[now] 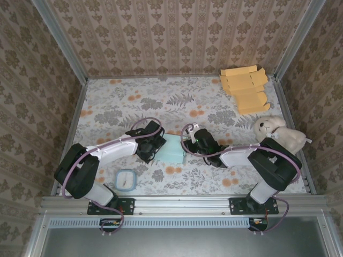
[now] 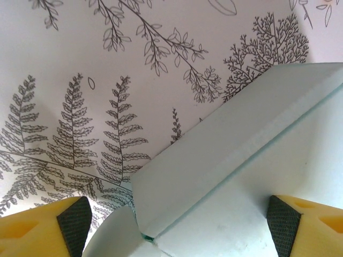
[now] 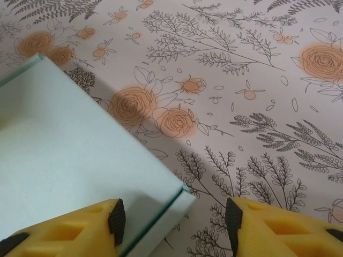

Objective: Fold the paper box

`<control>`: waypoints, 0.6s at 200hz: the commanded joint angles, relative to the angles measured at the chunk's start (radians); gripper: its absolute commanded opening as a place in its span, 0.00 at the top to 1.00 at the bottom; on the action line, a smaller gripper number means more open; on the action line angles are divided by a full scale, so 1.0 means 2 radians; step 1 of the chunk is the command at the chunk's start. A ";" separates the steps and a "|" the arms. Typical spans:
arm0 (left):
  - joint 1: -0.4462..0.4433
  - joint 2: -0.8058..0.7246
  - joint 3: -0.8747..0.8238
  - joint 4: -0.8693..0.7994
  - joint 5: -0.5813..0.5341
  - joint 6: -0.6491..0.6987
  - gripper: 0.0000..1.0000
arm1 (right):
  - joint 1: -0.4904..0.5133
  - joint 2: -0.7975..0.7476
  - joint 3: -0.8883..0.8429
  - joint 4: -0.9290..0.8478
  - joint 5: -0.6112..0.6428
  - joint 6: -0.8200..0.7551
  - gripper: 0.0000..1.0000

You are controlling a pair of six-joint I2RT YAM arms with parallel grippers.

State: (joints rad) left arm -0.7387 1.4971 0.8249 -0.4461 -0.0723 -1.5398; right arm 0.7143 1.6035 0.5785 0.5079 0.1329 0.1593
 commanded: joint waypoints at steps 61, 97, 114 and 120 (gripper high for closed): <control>0.005 0.019 -0.015 -0.063 -0.041 0.012 0.13 | 0.006 -0.066 -0.012 -0.064 -0.010 0.095 0.45; 0.005 0.028 -0.013 -0.061 -0.041 0.015 0.13 | 0.013 -0.089 -0.008 -0.108 -0.025 0.228 0.44; 0.005 0.031 -0.014 -0.059 -0.041 0.016 0.13 | 0.020 -0.099 -0.009 -0.122 -0.031 0.265 0.44; 0.005 0.033 -0.014 -0.058 -0.042 0.016 0.13 | 0.022 -0.103 -0.014 -0.117 -0.034 0.273 0.44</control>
State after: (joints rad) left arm -0.7387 1.5040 0.8253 -0.4492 -0.1112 -1.5215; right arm 0.7387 1.4391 0.5648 0.3382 0.1001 0.5247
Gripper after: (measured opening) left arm 0.870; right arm 0.556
